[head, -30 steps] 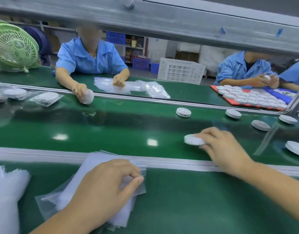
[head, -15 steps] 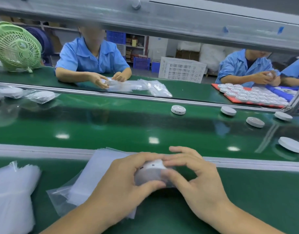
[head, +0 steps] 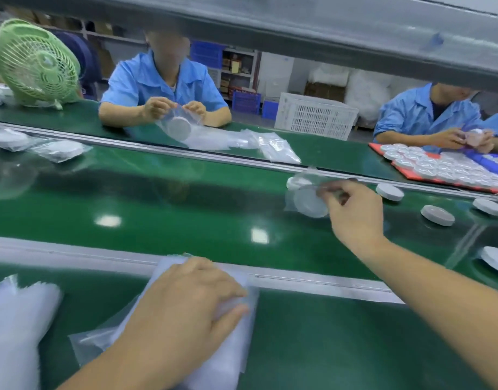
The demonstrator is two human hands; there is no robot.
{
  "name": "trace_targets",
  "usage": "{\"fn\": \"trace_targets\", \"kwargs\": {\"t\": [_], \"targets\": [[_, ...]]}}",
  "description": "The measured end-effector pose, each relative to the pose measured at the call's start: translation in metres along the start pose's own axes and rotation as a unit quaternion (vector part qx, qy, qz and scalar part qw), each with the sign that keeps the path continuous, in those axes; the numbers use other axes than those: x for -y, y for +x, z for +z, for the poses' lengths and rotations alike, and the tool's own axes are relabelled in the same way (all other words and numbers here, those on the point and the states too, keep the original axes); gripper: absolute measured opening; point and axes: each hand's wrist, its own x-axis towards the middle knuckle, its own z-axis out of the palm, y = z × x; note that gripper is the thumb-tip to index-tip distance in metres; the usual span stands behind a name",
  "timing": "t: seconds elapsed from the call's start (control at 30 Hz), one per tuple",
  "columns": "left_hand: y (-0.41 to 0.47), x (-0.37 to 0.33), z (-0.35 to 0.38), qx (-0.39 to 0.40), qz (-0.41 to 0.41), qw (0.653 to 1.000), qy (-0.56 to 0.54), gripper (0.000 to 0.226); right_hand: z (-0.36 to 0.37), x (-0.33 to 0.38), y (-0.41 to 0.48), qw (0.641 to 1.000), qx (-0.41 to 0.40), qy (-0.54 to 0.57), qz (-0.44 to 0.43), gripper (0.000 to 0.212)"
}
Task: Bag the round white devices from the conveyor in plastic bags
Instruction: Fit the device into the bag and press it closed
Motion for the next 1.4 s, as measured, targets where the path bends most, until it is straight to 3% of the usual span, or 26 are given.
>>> {"fn": "trace_targets", "kwargs": {"t": [0.07,0.1,0.17,0.23,0.3,0.4,0.5,0.6,0.8,0.93,1.4], "targets": [[-0.002,0.000,0.002,0.025,0.022,0.999,-0.011,0.027,0.021,-0.029,0.035,0.998,-0.024,-0.056,0.025,0.020],[-0.002,-0.001,0.004,0.026,0.033,0.999,-0.021,0.024,0.032,-0.046,0.048,0.994,0.004,-0.090,0.055,0.019],[-0.001,-0.003,0.007,0.027,0.051,0.997,-0.044,0.021,0.050,-0.066,0.056,0.964,0.151,-0.172,0.136,0.027],[-0.001,-0.004,0.008,0.020,0.060,0.997,-0.052,0.020,0.060,-0.065,0.052,0.934,0.251,-0.202,0.156,0.033],[-0.001,-0.003,0.010,0.014,0.065,0.997,-0.043,0.021,0.062,-0.048,0.044,0.947,0.228,-0.202,0.106,0.033],[-0.001,-0.005,0.011,0.024,0.074,0.997,-0.013,0.025,0.051,-0.008,0.004,0.969,0.161,-0.179,-0.052,0.029],[0.000,-0.009,0.009,0.034,0.072,0.997,0.011,0.031,0.029,0.034,-0.063,0.956,0.249,-0.054,-0.146,0.025],[0.001,-0.012,0.010,0.032,0.068,0.996,0.040,0.032,0.006,0.058,-0.126,0.938,0.282,0.023,-0.201,0.032],[-0.003,-0.008,0.011,0.053,0.039,0.997,0.026,0.020,-0.009,0.055,-0.166,0.945,0.307,0.039,-0.110,0.056],[0.000,-0.013,0.006,0.055,0.016,0.998,0.022,0.024,-0.013,0.060,-0.165,0.934,0.339,0.020,-0.113,0.072],[-0.002,-0.008,0.009,0.018,-0.061,0.997,-0.040,0.019,-0.012,0.055,-0.161,0.949,0.306,0.046,-0.057,0.070]]}}
